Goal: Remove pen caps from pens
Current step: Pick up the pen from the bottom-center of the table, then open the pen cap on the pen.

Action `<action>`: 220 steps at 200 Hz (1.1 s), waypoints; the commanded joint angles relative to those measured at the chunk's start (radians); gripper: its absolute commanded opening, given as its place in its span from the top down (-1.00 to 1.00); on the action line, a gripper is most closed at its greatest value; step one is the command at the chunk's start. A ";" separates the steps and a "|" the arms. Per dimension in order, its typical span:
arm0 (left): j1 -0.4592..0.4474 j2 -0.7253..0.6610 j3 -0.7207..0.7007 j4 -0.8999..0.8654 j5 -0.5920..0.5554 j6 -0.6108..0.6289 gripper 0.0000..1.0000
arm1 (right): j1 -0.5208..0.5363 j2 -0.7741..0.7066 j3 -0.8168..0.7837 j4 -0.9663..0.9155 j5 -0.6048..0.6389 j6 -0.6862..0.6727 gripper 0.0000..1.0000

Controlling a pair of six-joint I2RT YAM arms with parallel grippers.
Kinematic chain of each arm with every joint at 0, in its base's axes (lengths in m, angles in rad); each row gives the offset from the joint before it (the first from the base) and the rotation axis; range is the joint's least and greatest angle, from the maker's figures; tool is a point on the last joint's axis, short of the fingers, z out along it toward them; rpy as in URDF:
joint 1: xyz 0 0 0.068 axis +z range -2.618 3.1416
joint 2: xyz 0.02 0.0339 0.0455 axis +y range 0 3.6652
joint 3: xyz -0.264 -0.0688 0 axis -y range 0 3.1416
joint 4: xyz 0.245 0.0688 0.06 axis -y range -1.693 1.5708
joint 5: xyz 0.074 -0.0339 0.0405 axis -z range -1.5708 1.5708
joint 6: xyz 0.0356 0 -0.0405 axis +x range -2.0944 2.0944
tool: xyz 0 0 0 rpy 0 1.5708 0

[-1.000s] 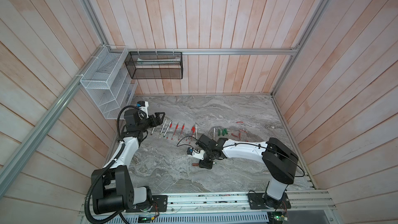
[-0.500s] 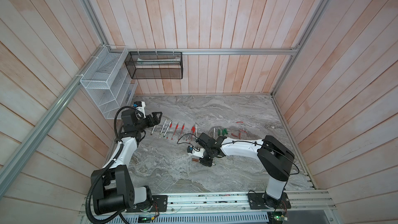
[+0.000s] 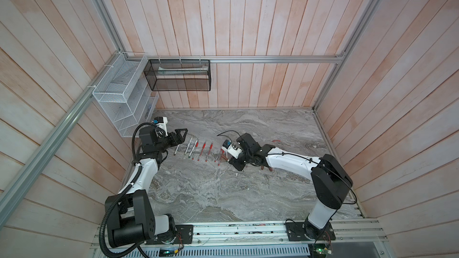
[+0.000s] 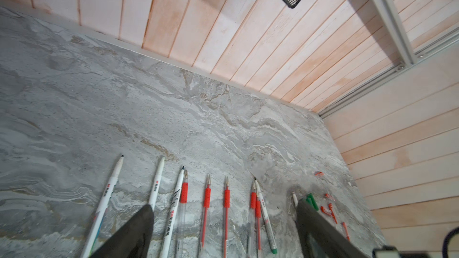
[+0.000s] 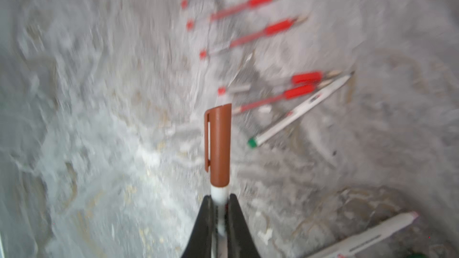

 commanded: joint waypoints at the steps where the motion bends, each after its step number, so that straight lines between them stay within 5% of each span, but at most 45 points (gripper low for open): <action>1: 0.005 -0.015 -0.033 0.112 0.137 -0.086 -0.81 | -0.048 -0.061 -0.068 0.356 -0.114 0.296 1.00; 32: 0.001 -0.010 -0.077 0.304 0.321 -0.262 -0.81 | -0.078 -0.098 -0.138 0.636 -0.127 0.513 1.00; 85: -0.082 -0.006 -0.110 0.437 0.446 -0.306 -0.78 | -0.095 -0.129 -0.272 0.986 -0.102 0.754 1.00; 178: -0.309 0.060 -0.081 0.406 0.483 -0.259 -0.61 | -0.085 0.065 -0.421 1.694 -0.040 1.221 1.00; 220: -0.375 0.079 -0.069 0.364 0.478 -0.204 -0.51 | -0.075 0.183 -0.404 1.850 -0.051 1.356 1.00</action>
